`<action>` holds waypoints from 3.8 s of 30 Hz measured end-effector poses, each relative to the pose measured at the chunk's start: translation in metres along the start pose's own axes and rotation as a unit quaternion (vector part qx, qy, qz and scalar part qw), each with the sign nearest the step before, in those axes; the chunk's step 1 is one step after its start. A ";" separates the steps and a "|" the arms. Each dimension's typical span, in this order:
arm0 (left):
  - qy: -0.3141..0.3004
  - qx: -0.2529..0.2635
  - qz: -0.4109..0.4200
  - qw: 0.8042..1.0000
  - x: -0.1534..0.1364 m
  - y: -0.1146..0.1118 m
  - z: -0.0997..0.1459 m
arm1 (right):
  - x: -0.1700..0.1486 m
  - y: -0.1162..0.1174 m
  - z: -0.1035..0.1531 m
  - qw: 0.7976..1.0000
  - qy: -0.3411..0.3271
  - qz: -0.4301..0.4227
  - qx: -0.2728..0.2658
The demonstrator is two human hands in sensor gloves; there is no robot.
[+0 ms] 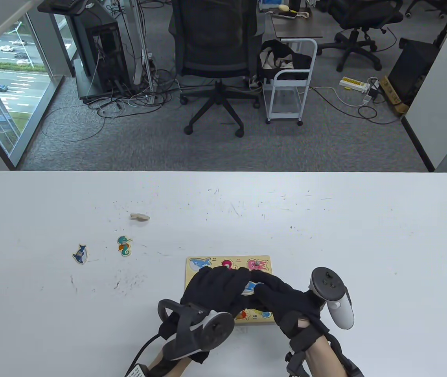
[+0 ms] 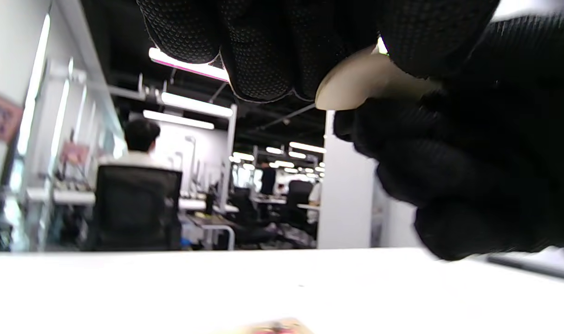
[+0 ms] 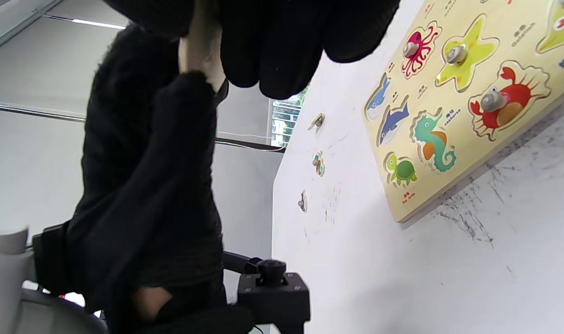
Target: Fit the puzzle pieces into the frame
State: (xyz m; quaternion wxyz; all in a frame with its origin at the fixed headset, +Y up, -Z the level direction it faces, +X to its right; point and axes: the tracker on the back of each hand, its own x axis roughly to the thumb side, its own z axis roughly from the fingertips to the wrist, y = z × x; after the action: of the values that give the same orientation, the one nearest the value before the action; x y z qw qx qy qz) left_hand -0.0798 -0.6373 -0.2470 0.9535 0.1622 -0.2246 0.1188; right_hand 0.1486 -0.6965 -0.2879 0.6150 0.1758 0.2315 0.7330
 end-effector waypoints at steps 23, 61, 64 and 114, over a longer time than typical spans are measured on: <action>-0.029 0.046 -0.168 0.984 0.034 -0.002 0.010 | 0.014 0.006 0.006 0.991 -0.007 0.125 -0.052; 0.074 -0.020 -0.130 0.989 -0.025 0.015 -0.037 | 0.047 -0.024 0.050 0.812 0.047 0.496 -0.302; 0.093 -0.052 -0.139 0.985 -0.040 0.008 -0.054 | 0.050 -0.027 0.055 0.786 0.055 0.520 -0.330; 0.134 -0.270 -0.309 0.902 -0.099 -0.149 -0.095 | 0.050 -0.036 0.058 0.798 0.072 0.496 -0.335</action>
State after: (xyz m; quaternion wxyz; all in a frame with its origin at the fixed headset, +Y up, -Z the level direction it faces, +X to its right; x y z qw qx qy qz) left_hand -0.0848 -0.7547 -0.4121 0.9707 -0.0576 -0.0566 -0.2264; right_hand 0.2004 -0.6351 -0.2612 0.1688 -0.0035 -0.1034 0.9802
